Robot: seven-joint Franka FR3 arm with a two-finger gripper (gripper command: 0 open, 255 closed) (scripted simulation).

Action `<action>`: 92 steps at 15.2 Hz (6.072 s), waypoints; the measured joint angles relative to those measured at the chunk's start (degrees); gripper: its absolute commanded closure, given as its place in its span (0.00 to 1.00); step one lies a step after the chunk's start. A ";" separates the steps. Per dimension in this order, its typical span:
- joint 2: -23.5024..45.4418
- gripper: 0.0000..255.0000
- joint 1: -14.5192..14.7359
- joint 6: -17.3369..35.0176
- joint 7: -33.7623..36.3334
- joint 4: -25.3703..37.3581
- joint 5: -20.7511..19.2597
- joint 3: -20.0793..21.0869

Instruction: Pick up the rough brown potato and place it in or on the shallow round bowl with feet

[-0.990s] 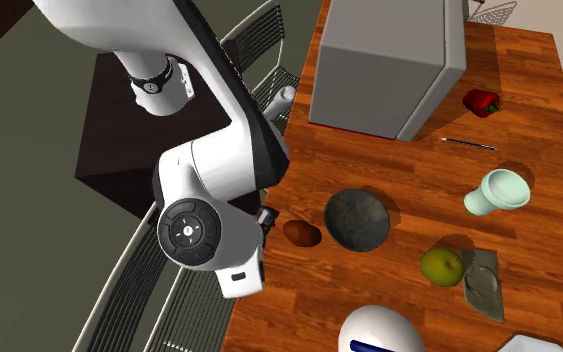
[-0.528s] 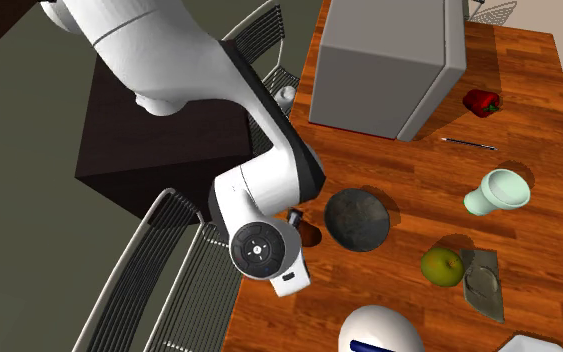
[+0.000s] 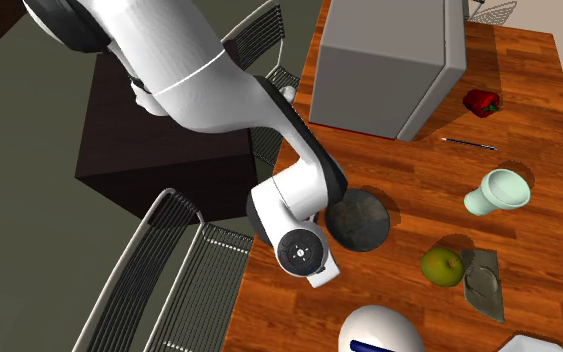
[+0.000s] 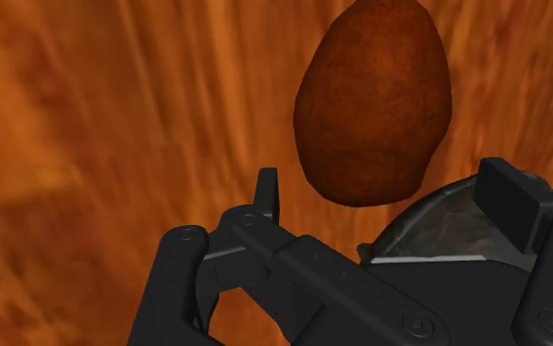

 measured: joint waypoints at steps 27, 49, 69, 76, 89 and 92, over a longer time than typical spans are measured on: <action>0.49 1.00 0.66 1.19 0.37 -0.54 0.14 0.27; -9.44 1.00 1.91 -7.69 4.92 -0.73 -0.21 0.89; 8.07 1.00 11.96 -10.55 15.47 22.43 -2.64 1.54; 10.52 1.00 12.13 -9.07 15.02 23.34 -2.68 1.46; 8.65 0.00 11.77 -11.72 15.40 24.16 -2.78 1.42; 6.65 0.00 10.95 -13.21 15.07 23.52 -2.74 1.38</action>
